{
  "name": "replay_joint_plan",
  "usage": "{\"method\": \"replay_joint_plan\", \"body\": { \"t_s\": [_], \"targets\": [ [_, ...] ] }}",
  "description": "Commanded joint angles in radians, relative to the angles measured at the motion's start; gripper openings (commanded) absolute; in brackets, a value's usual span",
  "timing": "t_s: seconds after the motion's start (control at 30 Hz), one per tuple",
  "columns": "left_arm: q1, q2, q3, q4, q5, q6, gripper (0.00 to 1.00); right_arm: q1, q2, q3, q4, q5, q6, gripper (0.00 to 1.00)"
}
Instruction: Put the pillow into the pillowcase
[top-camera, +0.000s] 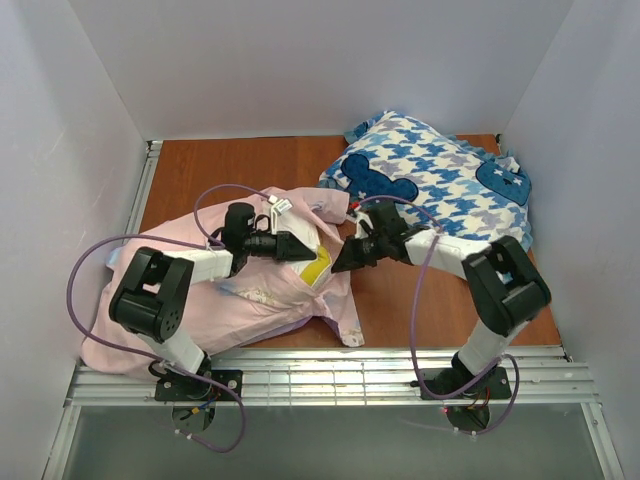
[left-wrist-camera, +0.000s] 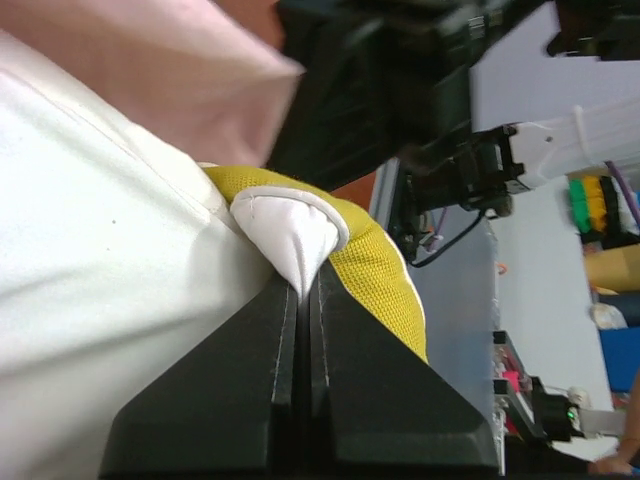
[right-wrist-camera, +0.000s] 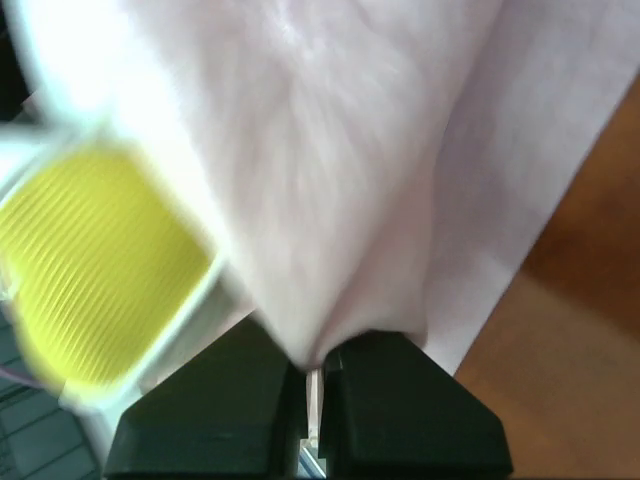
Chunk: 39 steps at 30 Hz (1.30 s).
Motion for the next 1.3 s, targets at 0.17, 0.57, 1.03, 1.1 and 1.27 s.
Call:
{"method": "replay_joint_plan", "body": {
  "t_s": [0.17, 0.57, 1.03, 1.1, 1.27],
  "targets": [
    [0.001, -0.141, 0.107, -0.481, -0.335, 0.369, 0.00, -0.078, -0.321, -0.150, 0.089, -0.075, -0.155, 0.01],
    [-0.180, -0.035, 0.142, -0.253, -0.359, 0.243, 0.00, -0.001, -0.364, -0.124, 0.353, -0.300, 0.000, 0.01],
    [-0.147, -0.408, 0.209, -0.801, -0.356, 0.566, 0.62, -0.012, -0.450, -0.236, 0.280, -0.247, -0.047, 0.01],
    [-0.104, -0.475, 0.225, -0.862, -0.500, 0.549, 0.64, -0.010, -0.404, -0.233, 0.252, -0.236, -0.109, 0.01],
    [-0.094, -0.443, 0.260, -0.900, -0.763, 0.486, 0.69, 0.064, -0.261, -0.189, 0.202, -0.326, -0.201, 0.01]
  ]
}}
